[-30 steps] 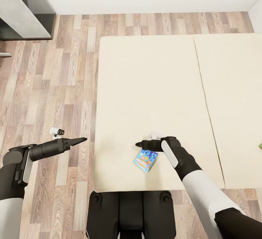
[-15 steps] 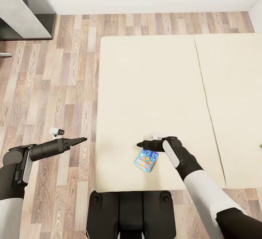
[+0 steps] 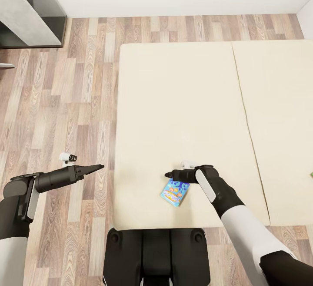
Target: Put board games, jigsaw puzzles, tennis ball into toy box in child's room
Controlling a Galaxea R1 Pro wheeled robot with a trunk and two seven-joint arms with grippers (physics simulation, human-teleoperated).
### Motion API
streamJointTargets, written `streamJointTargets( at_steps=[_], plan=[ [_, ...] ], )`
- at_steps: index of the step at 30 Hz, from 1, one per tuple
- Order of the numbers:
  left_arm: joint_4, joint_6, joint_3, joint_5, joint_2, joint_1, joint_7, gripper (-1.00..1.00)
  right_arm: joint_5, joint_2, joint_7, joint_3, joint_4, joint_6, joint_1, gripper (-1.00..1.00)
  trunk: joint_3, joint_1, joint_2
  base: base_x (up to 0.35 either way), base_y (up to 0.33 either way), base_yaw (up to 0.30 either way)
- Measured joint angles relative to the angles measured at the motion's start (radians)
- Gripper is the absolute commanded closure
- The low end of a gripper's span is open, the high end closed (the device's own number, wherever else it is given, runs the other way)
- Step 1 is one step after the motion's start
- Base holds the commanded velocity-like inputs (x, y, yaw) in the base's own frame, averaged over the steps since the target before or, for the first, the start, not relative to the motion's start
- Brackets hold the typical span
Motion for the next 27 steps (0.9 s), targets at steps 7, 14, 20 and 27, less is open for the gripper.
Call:
streamJointTargets(
  at_steps=[7,14,20,27],
  plan=[
    [0.0,0.0,0.0,0.0,0.0,0.0,0.0,-1.0,0.0,-0.001,0.0,0.0,-0.001,0.009,-0.002,-1.0,0.0,0.0,0.0,0.0,0.0,0.0],
    [0.0,0.0,-0.001,0.0,0.0,0.0,0.0,-1.0,0.0,-0.014,-0.001,0.0,0.0,0.012,-0.003,-1.0,0.0,0.0,0.0,0.0,0.0,0.0],
    [0.0,0.0,-0.001,0.0,0.0,0.0,0.0,-1.0,-0.014,-0.044,0.001,-0.001,0.0,0.016,-0.003,-1.0,0.0,0.0,0.0,0.0,0.0,0.0],
    [-0.001,0.0,-0.001,0.0,0.0,0.0,0.0,-1.0,-0.006,-0.052,0.003,-0.001,-0.001,0.015,0.01,-1.0,0.0,0.0,0.0,0.0,0.0,0.0]
  ],
)
